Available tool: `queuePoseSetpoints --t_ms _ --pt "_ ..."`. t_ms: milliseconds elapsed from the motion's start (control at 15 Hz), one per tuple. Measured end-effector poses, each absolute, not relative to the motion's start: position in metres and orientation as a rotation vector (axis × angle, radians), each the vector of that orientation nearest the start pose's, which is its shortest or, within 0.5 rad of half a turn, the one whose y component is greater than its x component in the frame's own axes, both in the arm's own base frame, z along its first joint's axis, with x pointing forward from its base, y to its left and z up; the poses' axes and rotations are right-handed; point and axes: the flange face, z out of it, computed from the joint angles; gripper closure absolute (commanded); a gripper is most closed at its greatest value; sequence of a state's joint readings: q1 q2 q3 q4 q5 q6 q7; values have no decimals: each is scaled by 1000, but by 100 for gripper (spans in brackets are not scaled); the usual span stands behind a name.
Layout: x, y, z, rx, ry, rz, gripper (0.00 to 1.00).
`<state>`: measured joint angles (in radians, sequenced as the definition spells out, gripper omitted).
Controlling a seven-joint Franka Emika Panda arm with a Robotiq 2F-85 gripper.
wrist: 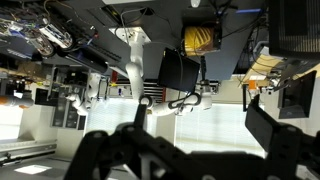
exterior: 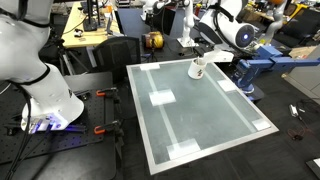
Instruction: Pick up the pen and put it in the mug cup
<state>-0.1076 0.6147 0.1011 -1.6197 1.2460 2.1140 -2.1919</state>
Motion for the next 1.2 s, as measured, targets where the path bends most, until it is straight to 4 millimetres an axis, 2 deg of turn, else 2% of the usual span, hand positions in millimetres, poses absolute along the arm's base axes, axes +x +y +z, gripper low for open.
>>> queuePoseSetpoints --t_ms 333,667,1200 --pt "674 41 303 -1734 -1517 -1194 0" --pt "642 53 312 -1682 -1544 -1254 0" --pt "640 52 307 -1688 -1544 -1247 0"
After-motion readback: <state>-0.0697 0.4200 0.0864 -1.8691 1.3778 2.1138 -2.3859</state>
